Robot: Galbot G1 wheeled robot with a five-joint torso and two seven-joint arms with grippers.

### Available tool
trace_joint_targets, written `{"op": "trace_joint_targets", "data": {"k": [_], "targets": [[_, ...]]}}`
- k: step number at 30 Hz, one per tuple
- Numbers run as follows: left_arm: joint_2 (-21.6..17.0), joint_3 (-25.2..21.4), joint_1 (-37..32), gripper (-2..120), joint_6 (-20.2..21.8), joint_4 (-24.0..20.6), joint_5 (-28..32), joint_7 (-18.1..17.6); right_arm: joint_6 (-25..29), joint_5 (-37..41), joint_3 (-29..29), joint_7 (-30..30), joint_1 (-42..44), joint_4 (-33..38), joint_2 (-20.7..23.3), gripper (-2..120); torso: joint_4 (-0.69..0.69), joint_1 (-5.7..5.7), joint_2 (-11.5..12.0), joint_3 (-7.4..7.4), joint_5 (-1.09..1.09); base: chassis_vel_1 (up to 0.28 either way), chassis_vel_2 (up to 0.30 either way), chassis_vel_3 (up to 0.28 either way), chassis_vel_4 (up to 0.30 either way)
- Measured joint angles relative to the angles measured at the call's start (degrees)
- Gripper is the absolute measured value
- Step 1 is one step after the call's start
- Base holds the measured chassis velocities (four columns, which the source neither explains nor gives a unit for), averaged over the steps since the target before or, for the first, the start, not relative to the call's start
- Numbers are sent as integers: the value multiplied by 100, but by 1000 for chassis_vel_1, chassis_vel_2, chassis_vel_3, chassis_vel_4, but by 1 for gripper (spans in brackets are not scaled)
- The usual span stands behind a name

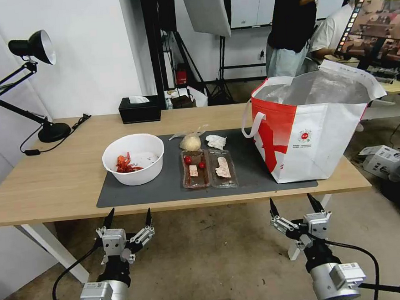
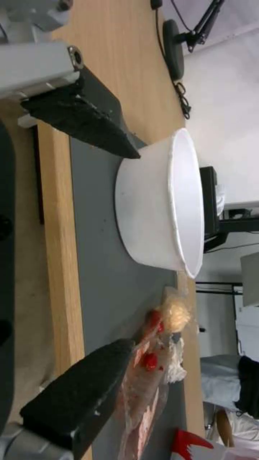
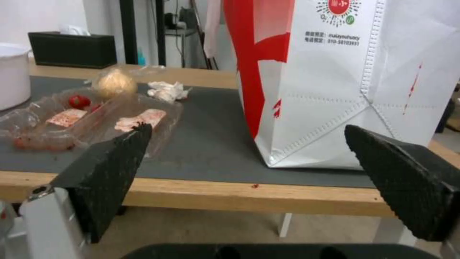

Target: Pick up the trash from the table and place it into the takeout bag.

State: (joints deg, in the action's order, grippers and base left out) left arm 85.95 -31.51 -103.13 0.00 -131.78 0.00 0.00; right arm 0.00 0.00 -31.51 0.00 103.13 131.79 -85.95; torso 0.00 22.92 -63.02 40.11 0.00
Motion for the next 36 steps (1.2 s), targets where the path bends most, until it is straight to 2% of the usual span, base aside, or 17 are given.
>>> {"op": "trace_joint_targets", "data": {"k": [28, 30, 31, 33, 36], "targets": [[-2, -14, -13, 100, 0, -20, 25, -4, -1, 4, -1, 2, 0, 3, 5, 100, 0, 0, 0, 0, 0, 0, 0, 0, 0], [-29, -129, -114, 100, -58, -172, 205, -62, -26, 41, -12, 53, 13, 59, 69, 100, -1, 0, 0, 0, 1, 0, 0, 0, 0], [-70, -296, -249, 100, -153, -389, 407, -153, -115, 139, -46, 195, 59, 213, 243, 100, 0, 0, 0, 0, -3, 0, 0, 0, 0], [-68, -300, -273, 100, -175, -417, 410, -159, -115, 146, -65, 216, 59, 263, 335, 100, 4, 0, -2, 0, 0, 0, 0, 0, 0], [-83, -368, -368, 100, -188, -550, 542, -169, -208, 276, -64, 367, 94, 431, 564, 100, -1, -1, 0, 0, -3, 0, 0, 0, 0]]}}
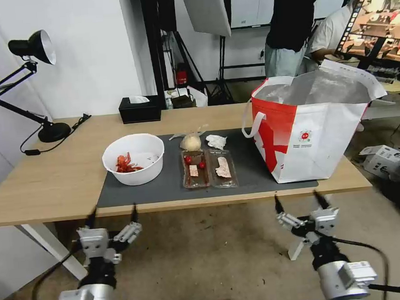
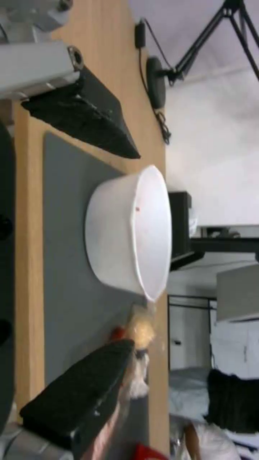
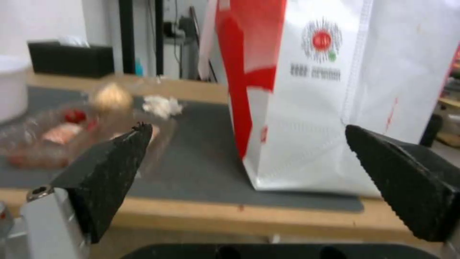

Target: Pick up the trash from the table and place it into the takeout bag.

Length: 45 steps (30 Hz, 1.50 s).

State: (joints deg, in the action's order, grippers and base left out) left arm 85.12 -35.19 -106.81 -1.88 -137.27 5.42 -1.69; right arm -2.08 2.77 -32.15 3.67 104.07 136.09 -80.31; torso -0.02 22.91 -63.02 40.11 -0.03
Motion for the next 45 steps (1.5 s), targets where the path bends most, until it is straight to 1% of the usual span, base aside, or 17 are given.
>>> {"op": "trace_joint_targets", "data": {"k": [2, 3, 5, 6, 8, 9, 13, 17, 20, 21, 23, 29, 30, 35, 38, 42, 45], "targets": [[-16, -55, -52, 100, -30, -64, 80, -24, -58, 75, -13, 105, 40, 94, 100, 100, 0, 1, 0, 0, 1, 0, 0, 0, 0], [-78, -253, -216, 100, -167, -319, 364, -109, -259, 350, -69, 488, 149, 456, 455, 100, 2, 3, 1, 1, 5, 0, 0, 0, 0], [-100, -338, -330, 100, -212, -445, 522, -140, -471, 628, -64, 828, 204, 648, 711, 100, 1, 0, 0, 0, 10, 0, 0, 0, 0], [-100, -338, -330, 100, -212, -445, 522, -140, -471, 628, -64, 828, 204, 648, 711, 100, 1, 0, 0, 0, 10, 0, 0, 0, 0], [-191, -597, -537, 100, -431, -637, 945, -269, -642, 942, 57, 996, 115, 594, 857, 100, 1, 0, -1, -1, -2, 0, 0, 0, 0], [-249, -662, -607, 100, -476, -648, 1083, -319, -721, 1106, 143, 1081, 43, 545, 909, 100, 4, 1, 0, 1, 2, 0, 0, 0, 0], [-493, -646, -653, 100, -490, -658, 1253, -339, -904, 1687, 360, 1288, -210, 383, 983, 100, 1, 1, 0, 0, 3, 0, 0, 0, 0], [-557, -575, -673, 100, -460, -655, 1320, -324, -966, 2178, 564, 1334, -508, 269, 1032, 100, 0, 1, 0, 0, 4, 0, 0, 0, 0], [-514, -571, -690, 100, -459, -639, 1334, -320, -1059, 2950, 1146, 1419, -1016, 77, 1171, 100, 2, 1, 0, 0, 4, 0, 0, 0, 0], [-514, -571, -690, 100, -459, -639, 1334, -320, -1059, 2950, 1146, 1419, -1016, 77, 1171, 100, 2, 1, 0, 0, 4, 0, 0, 0, 0], [-514, -632, -726, 100, -508, -629, 1322, -318, -1065, 3347, 1534, 1429, -1461, -131, 1238, 100, 2, 1, 0, 0, 3, 0, 0, 0, 0], [-508, -720, -829, 100, -605, -618, 1289, -313, -1065, 4076, 2023, 1581, -2334, -503, 1236, 100, 2, 1, 0, 1, 4, 0, 0, 0, 0], [-503, -736, -863, 100, -617, -615, 1274, -311, -1071, 4475, 2190, 1745, -2674, -644, 1179, 100, 3, 2, 1, 1, 4, 0, 0, 0, 0], [-500, -738, -898, 100, -628, -611, 1232, -309, -1099, 5102, 2377, 2066, -3063, -831, 1084, 100, 2, 1, 0, 1, 4, 0, 0, 0, 0], [-490, -737, -936, 100, -639, -606, 1185, -307, -1104, 6180, 2537, 2711, -3482, -1022, 878, 100, 2, 2, 0, 1, 4, 0, 0, 0, 0], [-487, -756, -946, 100, -640, -604, 1181, -306, -1092, 6973, 2662, 3130, -3708, -1141, 658, 100, 1, 2, 0, 1, 4, 0, 0, 0, 0], [-495, -767, -948, 100, -640, -603, 1180, -307, -1063, 7280, 2739, 3363, -3829, -1198, 519, 100, 2, 2, 0, 1, 4, 0, 0, 0, 0]]}}
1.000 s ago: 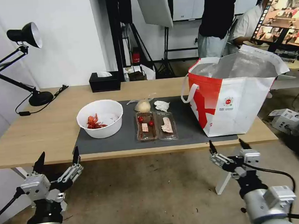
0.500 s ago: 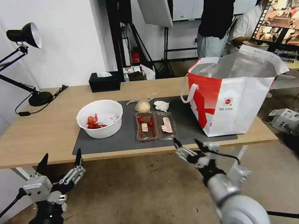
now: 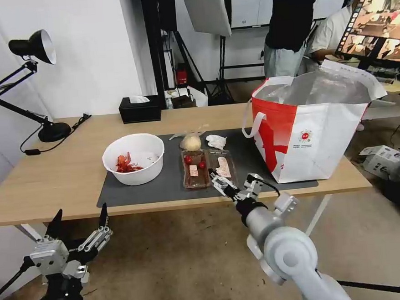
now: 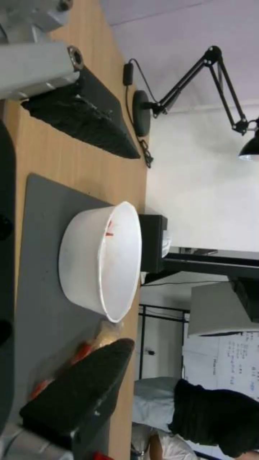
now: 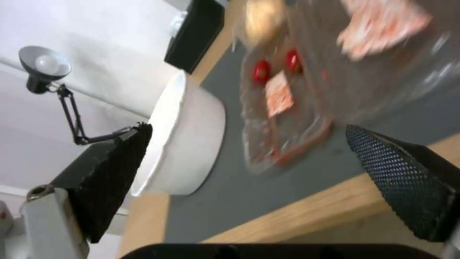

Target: Pick up the trash from the table and place it into the takeout bag.

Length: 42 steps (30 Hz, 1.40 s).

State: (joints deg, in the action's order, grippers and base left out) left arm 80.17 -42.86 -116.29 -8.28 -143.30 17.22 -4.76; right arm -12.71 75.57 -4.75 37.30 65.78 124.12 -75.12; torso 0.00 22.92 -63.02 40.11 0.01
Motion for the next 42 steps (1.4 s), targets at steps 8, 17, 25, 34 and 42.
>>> {"op": "trace_joint_targets", "data": {"k": [8, 17, 25, 34, 42], "targets": [[-48, -91, 0, 100, 2, 4, 43, -3, 392, 549, 105, 810, -452, -427, -537, 100, 0, 0, 0, 0, 0, 0, 0, 0, 0], [-135, -188, 5, 100, 11, 5, 160, -13, 712, 655, 82, 1302, -697, -889, -1074, 100, 0, 0, 0, -1, 0, 0, 0, 0, 0], [-158, -178, 5, 100, 11, 6, 162, -18, 857, 629, 30, 1448, -755, -1086, -1368, 100, 0, 0, 0, 0, 0, 0, 0, 0, 0], [-158, -178, 0, 100, 11, 6, 158, -21, 894, 610, -75, 1483, -805, -1178, -1424, 100, 0, 0, 0, 0, -1, 0, 0, 0, 0], [-142, -160, 4, 100, 6, 6, 148, -23, 974, 634, -150, 1496, -855, -1238, -1456, 100, 0, 0, 0, -1, -1, 0, 0, 0, 0]]}}
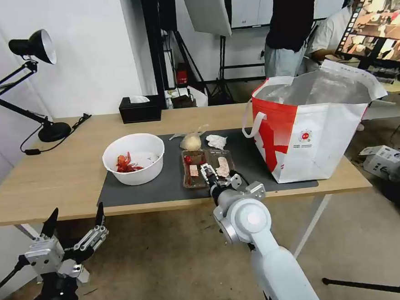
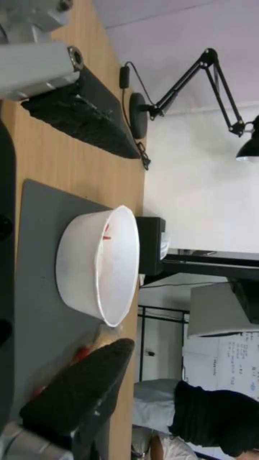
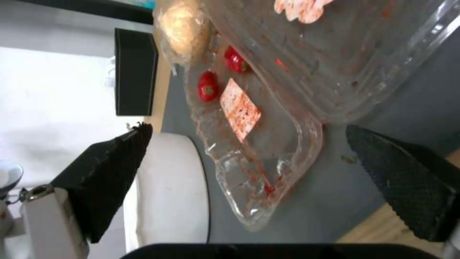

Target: Pick up the trash from the table and place it into the takeout bag.

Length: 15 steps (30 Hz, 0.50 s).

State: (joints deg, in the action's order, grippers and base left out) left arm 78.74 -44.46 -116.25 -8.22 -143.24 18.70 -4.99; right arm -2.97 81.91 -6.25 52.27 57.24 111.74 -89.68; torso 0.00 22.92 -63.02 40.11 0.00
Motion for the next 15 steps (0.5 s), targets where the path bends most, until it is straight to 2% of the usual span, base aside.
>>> {"op": "trace_joint_targets", "data": {"k": [15], "targets": [[15, 25, 11, 100, -22, 0, -16, -9, 224, 98, -139, -9, 51, -27, -27, 100, 0, -1, 0, 0, 0, 0, 0, 0, 0]]}}
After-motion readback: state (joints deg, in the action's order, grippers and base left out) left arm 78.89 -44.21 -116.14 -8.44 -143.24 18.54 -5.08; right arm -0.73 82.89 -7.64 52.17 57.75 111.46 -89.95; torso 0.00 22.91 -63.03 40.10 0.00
